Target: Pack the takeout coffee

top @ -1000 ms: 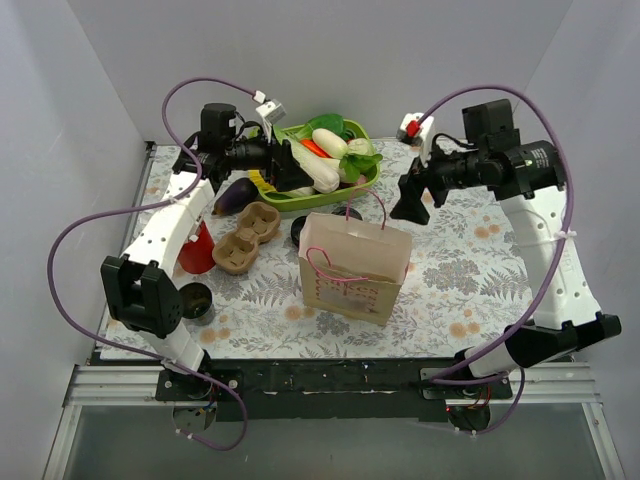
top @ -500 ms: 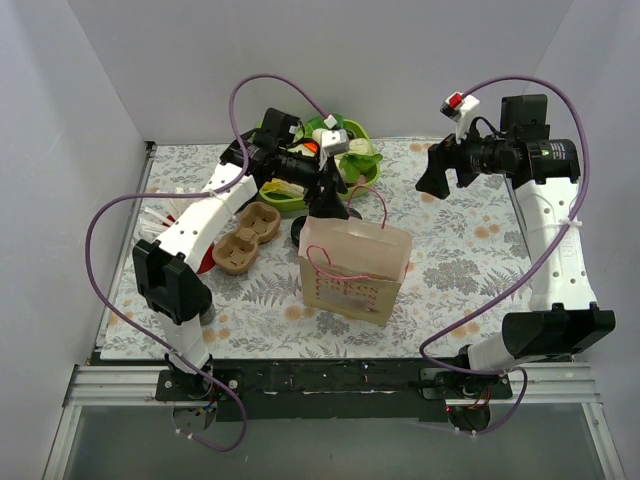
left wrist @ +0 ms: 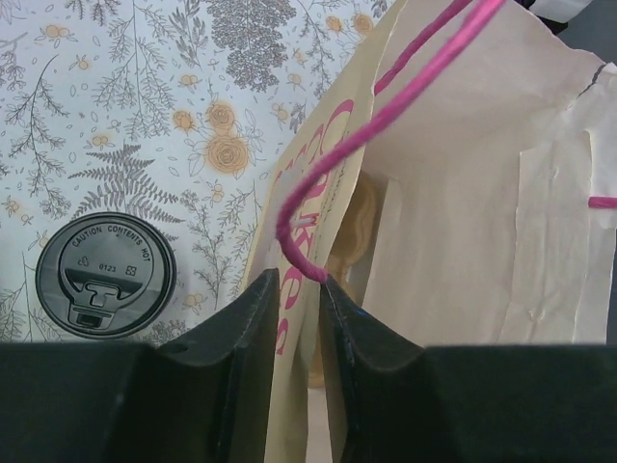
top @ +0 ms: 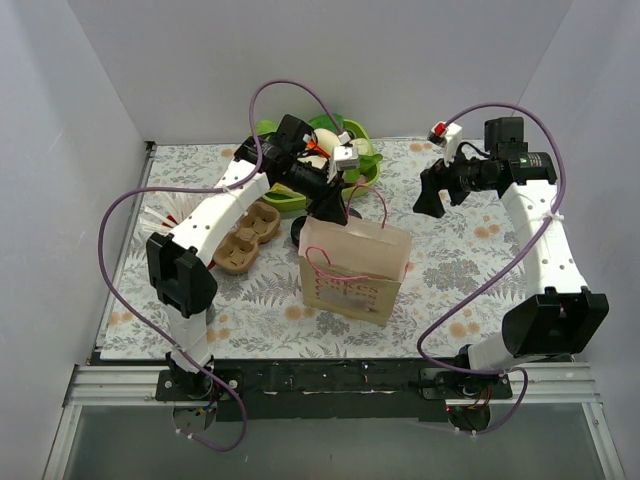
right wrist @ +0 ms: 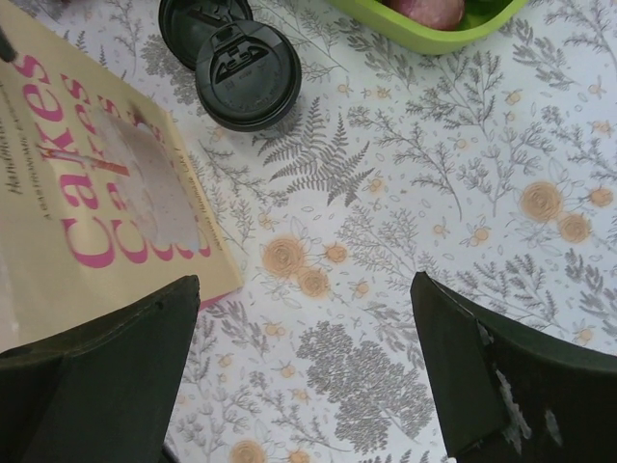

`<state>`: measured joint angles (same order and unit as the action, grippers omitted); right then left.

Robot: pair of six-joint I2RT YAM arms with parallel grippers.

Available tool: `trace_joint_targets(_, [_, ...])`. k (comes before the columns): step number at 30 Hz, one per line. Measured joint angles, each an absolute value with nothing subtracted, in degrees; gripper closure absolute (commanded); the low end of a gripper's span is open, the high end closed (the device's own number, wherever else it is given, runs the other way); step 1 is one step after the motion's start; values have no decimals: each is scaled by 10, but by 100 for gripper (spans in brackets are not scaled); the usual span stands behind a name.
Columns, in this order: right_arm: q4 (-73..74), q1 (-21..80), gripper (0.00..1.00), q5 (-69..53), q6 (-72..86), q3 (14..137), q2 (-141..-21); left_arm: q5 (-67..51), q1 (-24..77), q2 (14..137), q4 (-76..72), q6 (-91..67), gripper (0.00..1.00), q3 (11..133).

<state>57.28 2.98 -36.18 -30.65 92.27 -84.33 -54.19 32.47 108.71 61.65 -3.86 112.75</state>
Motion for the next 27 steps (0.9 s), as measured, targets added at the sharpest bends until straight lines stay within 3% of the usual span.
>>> trace_joint_targets(6, [538,46,5,-354,-359,933,-883,-516,321,1070,671,-26,100,1129])
trace_joint_targets(14, [519,102,11,-331,-404,964,-979,-470,262,983,745,-6,100,1055])
trace_joint_targets(27, [490,173,10,-296,-390,974,-1030,-364,203,845,761,43,100,935])
